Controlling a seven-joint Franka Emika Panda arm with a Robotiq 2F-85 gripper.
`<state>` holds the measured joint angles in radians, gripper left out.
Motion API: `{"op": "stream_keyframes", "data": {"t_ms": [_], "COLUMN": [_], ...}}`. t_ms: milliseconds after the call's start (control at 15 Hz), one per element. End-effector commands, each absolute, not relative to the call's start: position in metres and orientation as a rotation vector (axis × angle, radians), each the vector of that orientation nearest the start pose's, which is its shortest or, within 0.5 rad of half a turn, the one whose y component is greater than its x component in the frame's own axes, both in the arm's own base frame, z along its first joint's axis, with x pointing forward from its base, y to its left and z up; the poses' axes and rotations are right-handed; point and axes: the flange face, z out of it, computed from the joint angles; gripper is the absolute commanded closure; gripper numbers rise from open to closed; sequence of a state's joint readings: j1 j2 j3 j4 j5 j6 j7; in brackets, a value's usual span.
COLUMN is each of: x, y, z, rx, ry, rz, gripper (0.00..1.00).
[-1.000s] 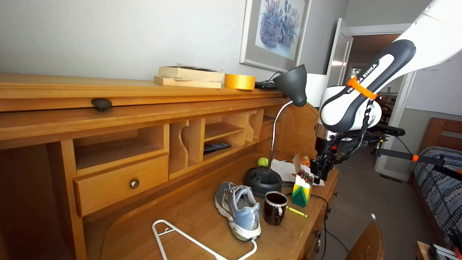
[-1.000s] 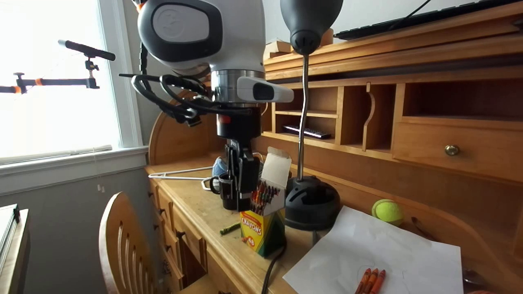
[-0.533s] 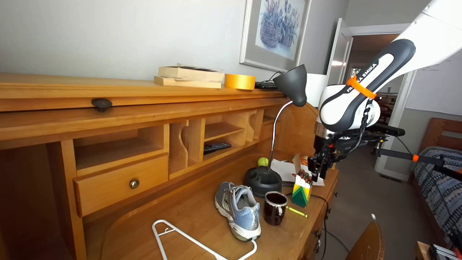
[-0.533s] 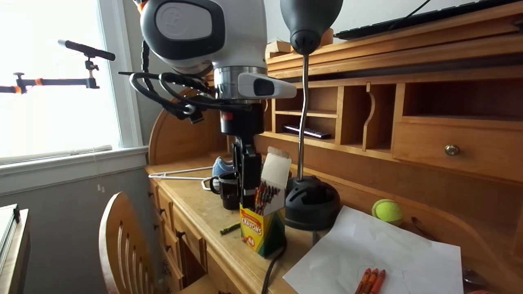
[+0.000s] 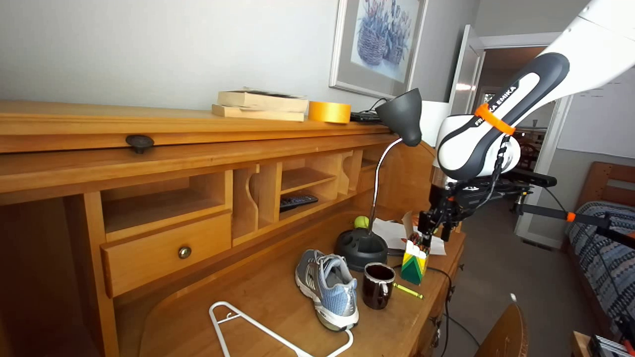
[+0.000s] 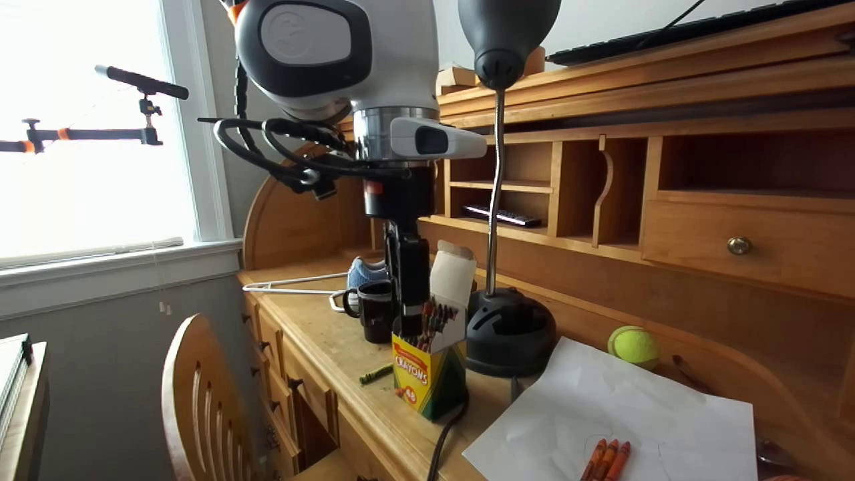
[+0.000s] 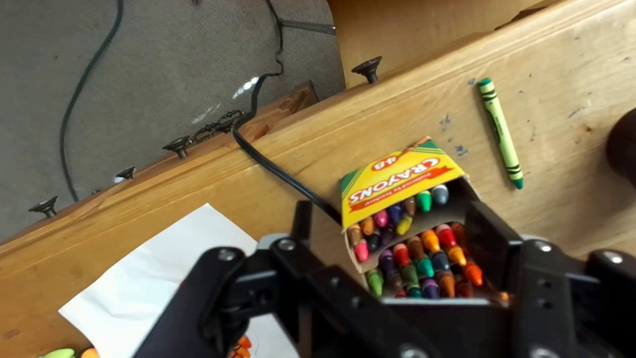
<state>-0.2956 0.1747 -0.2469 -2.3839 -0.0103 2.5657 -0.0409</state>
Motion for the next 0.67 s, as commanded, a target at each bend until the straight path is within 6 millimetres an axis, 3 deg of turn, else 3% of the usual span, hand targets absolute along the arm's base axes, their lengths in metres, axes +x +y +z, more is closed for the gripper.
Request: {"op": "stream_keyframes", "data": {"t_ms": [0,133,333,600], "x": [0.4327,0.4326,0.4313,0.4326], "y": [-0.2617,-0.2621,-0.2616,-0.2614], "z": [0.2516,0.2520,0.2485,0.2423], "rx": [-3.100,-3.095,-3.086,-3.086], "ry": [0.807,0.823,0.855,0.878], "rz": [-0.009,-0.004,0.019,0.025], "gripper": [0.00,0.02,0.34,0.44]}}
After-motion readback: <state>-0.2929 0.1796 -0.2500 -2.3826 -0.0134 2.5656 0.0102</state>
